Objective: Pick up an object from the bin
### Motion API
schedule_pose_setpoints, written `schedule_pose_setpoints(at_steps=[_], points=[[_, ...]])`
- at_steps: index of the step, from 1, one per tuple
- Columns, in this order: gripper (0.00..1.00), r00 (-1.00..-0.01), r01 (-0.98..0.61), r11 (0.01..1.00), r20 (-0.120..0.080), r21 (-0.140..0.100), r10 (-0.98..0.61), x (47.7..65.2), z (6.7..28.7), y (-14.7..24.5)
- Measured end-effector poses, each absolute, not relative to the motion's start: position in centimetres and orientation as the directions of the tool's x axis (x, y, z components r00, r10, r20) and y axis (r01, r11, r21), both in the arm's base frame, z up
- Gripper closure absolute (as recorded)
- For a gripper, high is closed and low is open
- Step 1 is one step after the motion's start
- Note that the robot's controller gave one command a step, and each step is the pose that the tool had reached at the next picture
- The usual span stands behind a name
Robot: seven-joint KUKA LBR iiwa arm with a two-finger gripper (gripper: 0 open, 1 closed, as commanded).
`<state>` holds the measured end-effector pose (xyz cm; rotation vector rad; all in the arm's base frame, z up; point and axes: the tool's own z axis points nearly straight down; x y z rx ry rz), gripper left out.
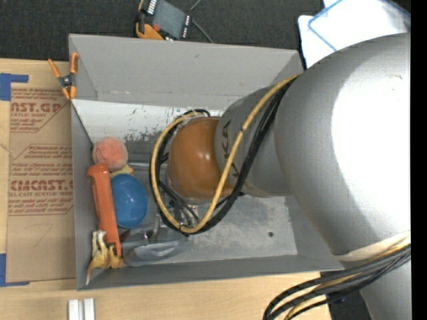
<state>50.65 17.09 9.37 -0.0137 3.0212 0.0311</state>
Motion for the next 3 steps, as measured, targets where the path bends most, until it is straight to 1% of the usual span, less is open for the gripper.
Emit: schedule_pose_setpoints(at_steps=[1,2,3], points=[[0.00,-0.994,0.004,1.000,-0.108,0.020,0.006,51.6,8.8,17.0],[1.00,-0.994,-0.051,0.999,-0.098,0.015,-0.049,50.3,9.3,17.0],[1.00,-0.994,-0.051,0.999,-0.098,0.015,-0.049,50.3,9.3,17.0]])
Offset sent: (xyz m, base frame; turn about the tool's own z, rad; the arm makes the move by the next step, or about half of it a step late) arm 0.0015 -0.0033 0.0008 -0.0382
